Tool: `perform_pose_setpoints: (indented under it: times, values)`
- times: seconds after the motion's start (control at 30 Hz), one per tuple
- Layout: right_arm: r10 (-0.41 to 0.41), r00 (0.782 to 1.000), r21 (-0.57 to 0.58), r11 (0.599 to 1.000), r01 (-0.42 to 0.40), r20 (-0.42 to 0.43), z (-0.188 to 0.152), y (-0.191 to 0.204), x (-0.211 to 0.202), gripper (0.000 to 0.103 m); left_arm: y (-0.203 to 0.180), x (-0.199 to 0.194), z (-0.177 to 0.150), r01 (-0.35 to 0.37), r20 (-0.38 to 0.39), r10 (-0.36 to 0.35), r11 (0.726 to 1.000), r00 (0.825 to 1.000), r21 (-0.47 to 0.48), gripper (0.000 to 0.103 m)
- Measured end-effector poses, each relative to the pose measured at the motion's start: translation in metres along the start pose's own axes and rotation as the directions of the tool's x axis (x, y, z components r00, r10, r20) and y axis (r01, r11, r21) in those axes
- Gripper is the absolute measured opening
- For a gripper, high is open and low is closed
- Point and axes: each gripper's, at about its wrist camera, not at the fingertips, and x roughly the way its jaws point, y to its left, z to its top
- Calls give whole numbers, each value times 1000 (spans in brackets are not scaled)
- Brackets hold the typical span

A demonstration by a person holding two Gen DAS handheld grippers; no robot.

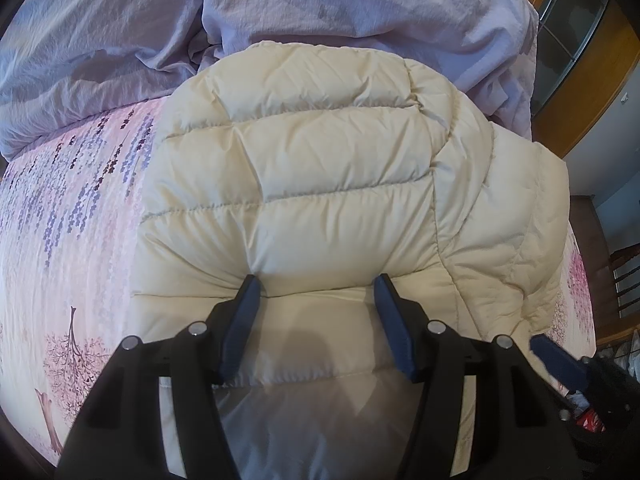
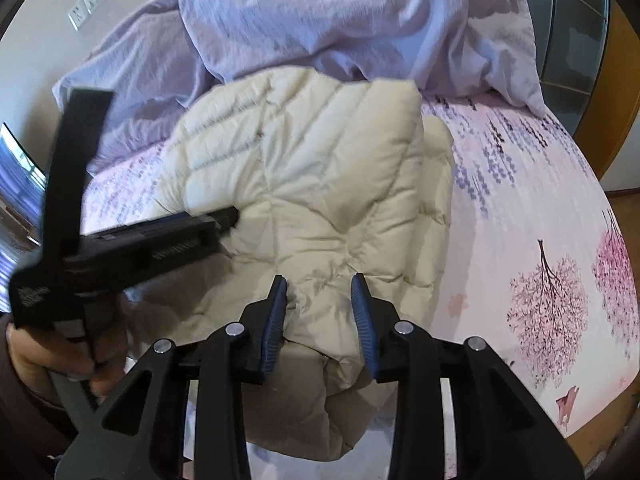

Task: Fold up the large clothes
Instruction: 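Grasp the folded jacket edge with the right tool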

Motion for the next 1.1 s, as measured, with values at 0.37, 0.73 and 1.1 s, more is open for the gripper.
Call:
perform_pose_setpoints:
  times: [0.37,0.73,1.1]
  values:
    - [-56,997,-13,998,55,-59,-9,-5,21,34,1,-18,7,31,28,-32,999,999,6,59]
    - [-53,995,25,998,55,-88,-13,-15,30,34,8,-31,35,-87,146,72,992,987,95,59]
    - [-49,994,58,997,54,-93,-13,-18,32,35,11,1,33,-162,125,145,978,981,133,63]
